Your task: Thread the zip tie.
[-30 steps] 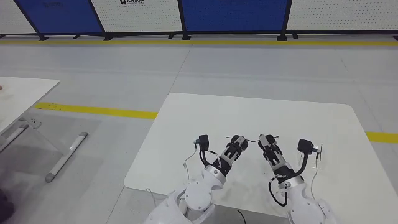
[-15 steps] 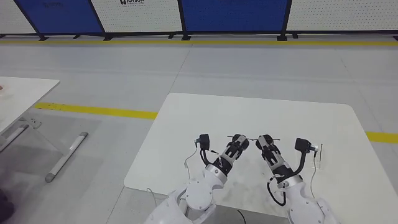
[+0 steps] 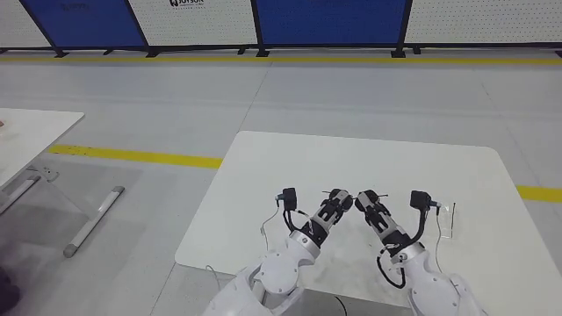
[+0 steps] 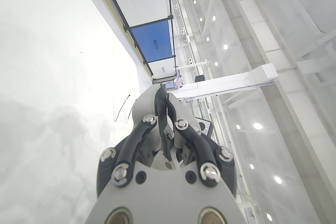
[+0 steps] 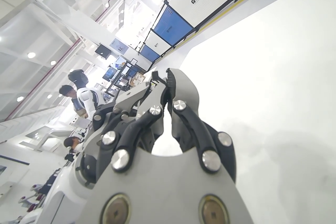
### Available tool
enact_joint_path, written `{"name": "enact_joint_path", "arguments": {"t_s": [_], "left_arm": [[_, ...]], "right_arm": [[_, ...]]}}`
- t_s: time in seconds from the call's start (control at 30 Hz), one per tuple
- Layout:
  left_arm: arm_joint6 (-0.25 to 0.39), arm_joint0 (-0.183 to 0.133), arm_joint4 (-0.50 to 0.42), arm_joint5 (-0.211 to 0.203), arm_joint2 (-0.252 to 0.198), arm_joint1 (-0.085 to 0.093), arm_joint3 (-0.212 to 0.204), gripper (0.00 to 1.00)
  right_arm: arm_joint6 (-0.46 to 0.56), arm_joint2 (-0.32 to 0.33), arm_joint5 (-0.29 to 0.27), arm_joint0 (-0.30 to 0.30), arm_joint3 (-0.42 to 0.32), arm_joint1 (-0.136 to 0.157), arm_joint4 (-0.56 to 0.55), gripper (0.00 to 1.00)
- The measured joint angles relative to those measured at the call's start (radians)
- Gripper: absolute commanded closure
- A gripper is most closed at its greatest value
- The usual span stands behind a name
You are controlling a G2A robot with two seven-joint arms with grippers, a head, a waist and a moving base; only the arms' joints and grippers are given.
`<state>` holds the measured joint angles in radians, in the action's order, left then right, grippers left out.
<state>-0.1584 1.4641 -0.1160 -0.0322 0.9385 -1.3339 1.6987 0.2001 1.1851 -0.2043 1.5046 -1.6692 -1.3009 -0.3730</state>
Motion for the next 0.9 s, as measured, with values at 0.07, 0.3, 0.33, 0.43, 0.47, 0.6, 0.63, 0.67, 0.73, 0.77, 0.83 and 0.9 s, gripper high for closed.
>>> {"name": "enact_joint_path", "arguments": {"t_s": [0.07, 0.3, 0.33, 0.43, 0.47, 0.6, 0.63, 0.67, 0.73, 0.77, 0.83, 0.9], "left_arm": [[-0.008, -0.001, 0.016, 0.008, -0.001, -0.001, 0.000, 1.00], [-0.011, -0.007, 0.060, 0.036, -0.012, -0.004, -0.005, 1.00], [-0.009, -0.008, 0.064, 0.040, -0.014, -0.004, -0.006, 1.00], [-0.004, -0.010, 0.067, 0.045, -0.019, -0.006, -0.006, 1.00], [-0.003, -0.011, 0.067, 0.046, -0.019, -0.006, -0.005, 1.00], [-0.004, -0.010, 0.065, 0.047, -0.017, -0.008, -0.003, 1.00], [-0.004, -0.010, 0.063, 0.047, -0.016, -0.009, -0.003, 1.00], [-0.005, -0.009, 0.062, 0.047, -0.016, -0.009, -0.003, 1.00], [-0.005, -0.008, 0.061, 0.047, -0.015, -0.010, -0.002, 1.00], [-0.004, -0.007, 0.061, 0.047, -0.014, -0.010, -0.002, 1.00], [-0.003, -0.006, 0.060, 0.045, -0.012, -0.010, -0.002, 1.00], [-0.002, -0.004, 0.058, 0.045, -0.011, -0.011, -0.002, 1.00]], "right_arm": [[-0.007, 0.003, 0.003, 0.001, -0.004, 0.001, -0.009, 1.00], [-0.035, -0.001, 0.035, 0.008, -0.025, 0.001, -0.070, 1.00], [-0.035, -0.001, 0.036, 0.008, -0.026, 0.002, -0.072, 1.00], [-0.031, 0.000, 0.039, 0.008, -0.027, 0.002, -0.074, 1.00], [-0.030, 0.001, 0.040, 0.008, -0.027, 0.002, -0.074, 1.00], [-0.022, 0.006, 0.046, 0.009, -0.025, 0.003, -0.074, 1.00], [-0.019, 0.006, 0.048, 0.009, -0.024, 0.004, -0.074, 1.00], [-0.016, 0.006, 0.050, 0.009, -0.023, 0.004, -0.074, 1.00], [-0.009, 0.006, 0.053, 0.008, -0.021, 0.004, -0.075, 1.00], [-0.006, 0.006, 0.054, 0.008, -0.020, 0.004, -0.075, 1.00], [-0.002, 0.005, 0.054, 0.006, -0.020, 0.004, -0.075, 1.00], [-0.002, 0.005, 0.052, 0.006, -0.019, 0.004, -0.075, 1.00]]}}
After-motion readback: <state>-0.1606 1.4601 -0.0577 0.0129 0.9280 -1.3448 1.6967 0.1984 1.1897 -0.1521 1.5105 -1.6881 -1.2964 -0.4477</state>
